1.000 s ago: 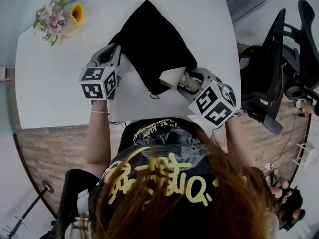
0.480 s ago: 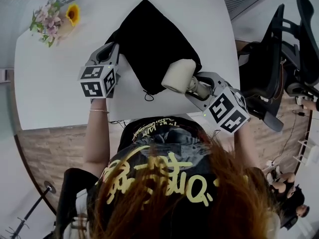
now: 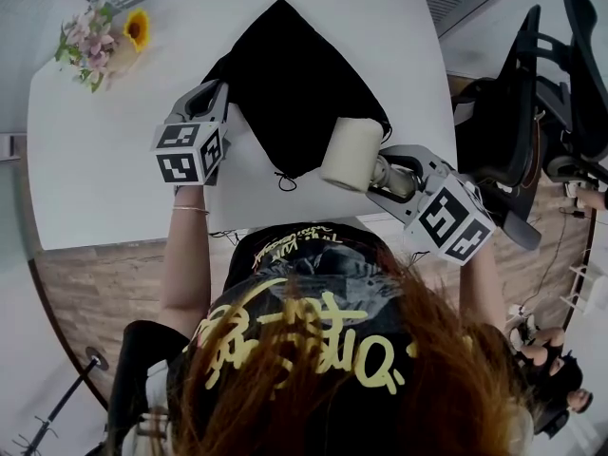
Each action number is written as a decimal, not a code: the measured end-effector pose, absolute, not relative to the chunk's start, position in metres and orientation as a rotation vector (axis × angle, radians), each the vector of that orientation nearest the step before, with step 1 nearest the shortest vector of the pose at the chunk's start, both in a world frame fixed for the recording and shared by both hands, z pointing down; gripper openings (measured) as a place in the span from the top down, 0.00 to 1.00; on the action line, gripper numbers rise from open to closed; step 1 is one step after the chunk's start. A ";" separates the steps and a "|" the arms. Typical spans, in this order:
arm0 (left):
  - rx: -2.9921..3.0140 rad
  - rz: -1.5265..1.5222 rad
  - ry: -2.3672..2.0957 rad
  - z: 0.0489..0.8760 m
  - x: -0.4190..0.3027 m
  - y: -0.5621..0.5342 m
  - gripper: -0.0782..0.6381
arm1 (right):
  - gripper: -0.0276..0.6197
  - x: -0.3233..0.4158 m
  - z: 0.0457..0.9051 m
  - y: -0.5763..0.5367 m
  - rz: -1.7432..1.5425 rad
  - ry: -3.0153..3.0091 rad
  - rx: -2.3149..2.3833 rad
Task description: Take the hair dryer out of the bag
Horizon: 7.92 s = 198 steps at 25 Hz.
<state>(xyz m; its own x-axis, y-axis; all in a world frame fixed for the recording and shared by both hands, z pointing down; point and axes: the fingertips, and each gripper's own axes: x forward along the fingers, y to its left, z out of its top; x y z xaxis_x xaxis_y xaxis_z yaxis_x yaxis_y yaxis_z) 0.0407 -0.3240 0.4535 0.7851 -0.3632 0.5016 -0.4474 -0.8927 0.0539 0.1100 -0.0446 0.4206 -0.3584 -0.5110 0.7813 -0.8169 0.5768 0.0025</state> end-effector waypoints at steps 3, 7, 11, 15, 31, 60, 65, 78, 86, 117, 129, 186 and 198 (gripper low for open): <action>2.810 0.743 -0.655 0.453 0.042 -0.325 0.86 | 0.63 0.113 0.413 -0.042 0.491 -2.050 1.052; 2.801 0.758 -0.704 0.454 0.039 -0.331 0.86 | 0.63 0.117 0.404 -0.035 0.455 -2.038 1.037; 2.798 0.759 -0.722 0.454 0.039 -0.332 0.86 | 0.63 0.126 0.395 -0.034 0.435 -2.025 1.073; 2.813 0.775 -0.723 0.455 0.042 -0.329 0.86 | 0.63 0.129 0.392 -0.042 0.413 -2.025 1.101; 2.805 0.758 -0.643 0.459 0.043 -0.321 0.86 | 0.63 0.104 0.391 -0.134 0.361 -2.067 1.128; 2.912 0.803 -0.493 0.468 0.046 -0.298 0.86 | 0.63 0.089 0.446 -0.252 0.589 -2.024 1.344; 2.919 0.815 -0.480 0.469 0.047 -0.297 0.86 | 0.63 0.093 0.456 -0.261 0.645 -1.987 1.374; 2.962 0.873 -0.446 0.467 0.050 -0.296 0.86 | 0.63 0.100 0.473 -0.273 0.743 -1.904 1.412; 2.958 0.919 -0.451 0.472 0.048 -0.294 0.86 | 0.63 0.099 0.482 -0.276 0.763 -1.849 1.383; 2.904 0.824 -0.445 0.470 0.045 -0.293 0.76 | 0.63 0.093 0.500 -0.279 0.785 -1.732 1.290; 2.914 0.712 -0.506 0.438 0.029 -0.284 0.68 | 0.54 0.101 0.469 -0.269 0.488 -1.702 1.449; 3.121 0.101 -0.725 0.300 0.084 -0.182 0.89 | 0.90 0.158 0.299 -0.150 -0.012 -2.443 1.826; 3.109 0.083 -0.715 0.298 0.078 -0.178 0.90 | 0.95 0.153 0.297 -0.149 -0.034 -2.438 1.827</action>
<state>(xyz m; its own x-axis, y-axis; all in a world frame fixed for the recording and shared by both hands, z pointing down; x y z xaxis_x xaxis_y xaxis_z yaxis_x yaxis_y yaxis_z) 0.0779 -0.1777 0.2979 0.8984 -0.4374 0.0397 -0.4348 -0.8985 -0.0604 0.1533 -0.1485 0.2973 -0.2781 -0.9585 0.0628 -0.9564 0.2824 0.0747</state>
